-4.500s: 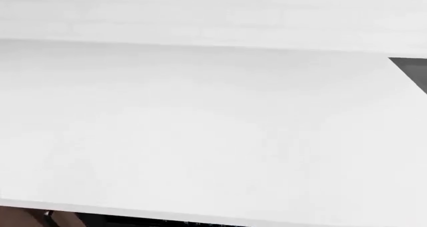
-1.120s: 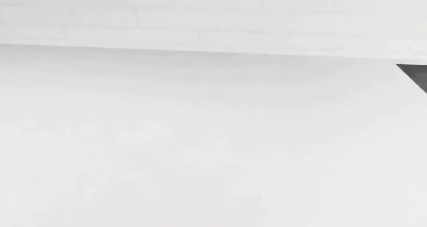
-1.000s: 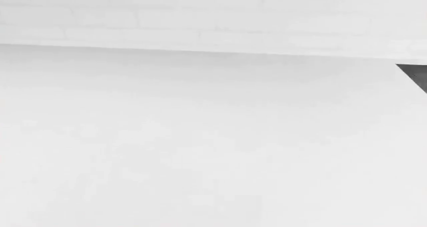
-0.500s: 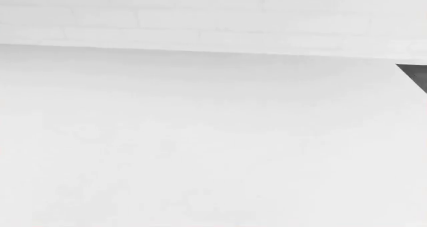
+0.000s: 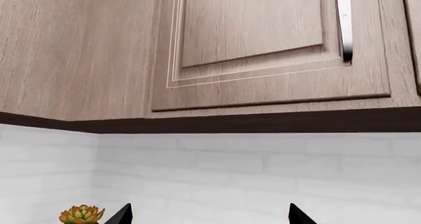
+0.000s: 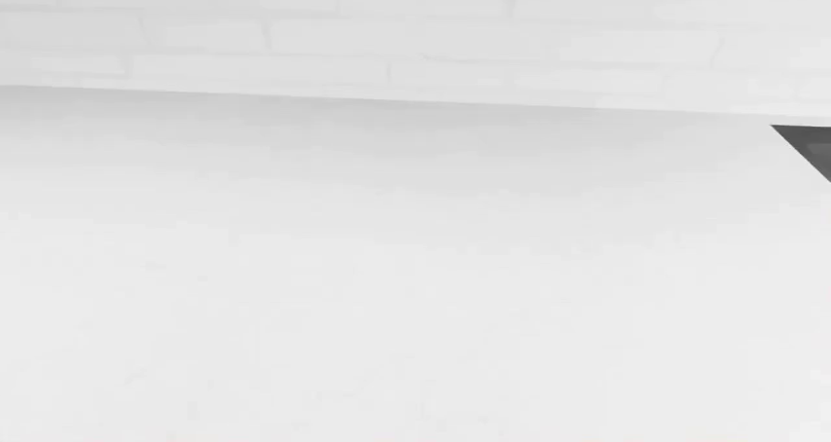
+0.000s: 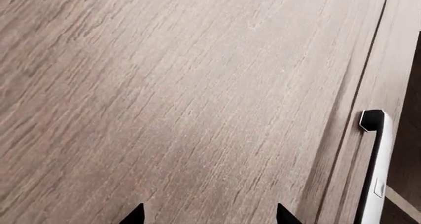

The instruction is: Pick and place the shaker into the drawer. Then close the cabinet.

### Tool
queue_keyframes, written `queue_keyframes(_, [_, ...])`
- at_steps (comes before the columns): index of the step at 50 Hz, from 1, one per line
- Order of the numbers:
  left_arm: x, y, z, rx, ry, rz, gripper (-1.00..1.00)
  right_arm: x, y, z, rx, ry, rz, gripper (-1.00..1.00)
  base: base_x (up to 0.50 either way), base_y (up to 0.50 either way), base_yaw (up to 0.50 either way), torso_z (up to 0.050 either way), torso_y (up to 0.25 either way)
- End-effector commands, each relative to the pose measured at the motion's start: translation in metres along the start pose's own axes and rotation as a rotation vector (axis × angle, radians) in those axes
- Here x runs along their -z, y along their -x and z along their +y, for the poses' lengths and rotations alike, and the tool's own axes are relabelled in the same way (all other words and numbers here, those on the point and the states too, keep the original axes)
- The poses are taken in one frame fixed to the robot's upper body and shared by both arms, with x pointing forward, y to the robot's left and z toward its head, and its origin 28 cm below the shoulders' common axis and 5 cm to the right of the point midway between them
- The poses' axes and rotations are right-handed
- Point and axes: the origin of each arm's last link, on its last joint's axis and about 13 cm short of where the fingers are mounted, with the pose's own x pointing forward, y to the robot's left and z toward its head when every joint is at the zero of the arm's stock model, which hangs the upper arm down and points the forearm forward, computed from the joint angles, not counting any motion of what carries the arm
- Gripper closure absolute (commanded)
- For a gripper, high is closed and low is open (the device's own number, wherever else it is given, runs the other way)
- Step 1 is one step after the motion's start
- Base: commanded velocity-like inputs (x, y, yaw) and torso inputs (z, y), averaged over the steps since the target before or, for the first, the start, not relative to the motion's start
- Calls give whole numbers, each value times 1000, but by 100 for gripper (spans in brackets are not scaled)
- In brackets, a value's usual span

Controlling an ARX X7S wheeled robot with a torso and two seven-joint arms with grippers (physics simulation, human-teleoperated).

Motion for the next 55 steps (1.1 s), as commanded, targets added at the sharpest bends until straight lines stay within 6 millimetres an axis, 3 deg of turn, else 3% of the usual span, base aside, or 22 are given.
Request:
queue_keyframes(1, [-4, -1, -11, 41, 27, -5, -100, 41, -5, 8, -72, -41, 168, -100, 0, 0, 0, 0, 0])
queue_keyframes(2, [-3, -3, -14, 54, 37, -6, -100, 94, -9, 21, -279, -103, 215, -100, 0, 0, -3, 0, 0])
queue_keyframes(7, [6, -18, -37, 142, 89, -10, -100, 39, -10, -6, -409, -339, -97, -100, 2, 0, 0, 0, 0])
queue_keyframes(8, [8, -21, -44, 166, 105, -9, -100, 99, -6, -3, -372, -427, 84, -100, 0, 0, 0, 0, 0])
queue_keyframes(9, [10, -23, -49, 184, 118, -9, -100, 116, 3, 38, -576, -450, 162, -100, 0, 0, 0, 0, 0])
queue_keyframes(10, [12, -25, -54, 204, 130, -9, -100, 122, 12, 24, -521, -444, 229, -100, 0, 0, 0, 0, 0])
queue_keyframes(14, [15, -27, -69, 274, 166, -9, -100, 92, 69, -12, -471, -536, 287, -100, 0, 0, 0, 0, 0])
queue_keyframes(15, [17, -26, -70, 288, 171, -8, -100, 82, 88, -11, -504, -547, 276, -100, 0, 0, 0, 0, 0])
queue_keyframes(17, [19, -25, -71, 306, 181, -6, -100, 47, 125, -15, -533, -462, -36, -100, 0, 0, 0, 0, 0])
queue_keyframes(18, [37, -19, -74, 320, 173, 103, -100, 41, 144, -23, -523, -447, -157, -100, 0, 0, 0, 0, 0])
queue_keyframes(19, [49, -16, -82, 331, 164, 182, -100, 44, 150, -28, -529, -448, -158, -100, 0, 0, 0, 0, 0])
queue_keyframes(21, [21, -29, -86, 323, 196, -1, -100, 49, 166, -38, -458, -459, -146, -100, 0, 0, 0, 0, 0])
queue_keyframes(22, [22, -29, -86, 326, 199, 1, -100, 50, 174, -40, -348, -463, -123, -100, 0, 0, 0, 0, 0])
queue_keyframes(31, [29, -25, -88, 333, 214, 30, -100, 56, 176, -31, -346, -449, -97, -100, 0, 0, 0, 0, 0])
queue_keyframes(36, [29, -30, -92, 280, 249, 52, -100, 76, 176, -14, -293, -568, 27, -100, 0, 0, 0, 0, 0])
queue_keyframes(40, [34, -33, -101, 336, 240, 120, -100, 89, 189, -5, -248, -583, 35, -100, 0, 0, 0, 0, 0])
queue_keyframes(47, [43, -26, -120, 442, 257, 205, -100, 118, 200, 14, -318, -623, 53, -100, 0, 0, 0, 0, 0])
queue_keyframes(55, [43, -23, -123, 440, 323, 201, -100, 132, 203, 21, -377, -664, 48, -100, 32, -382, 0, 0, 0])
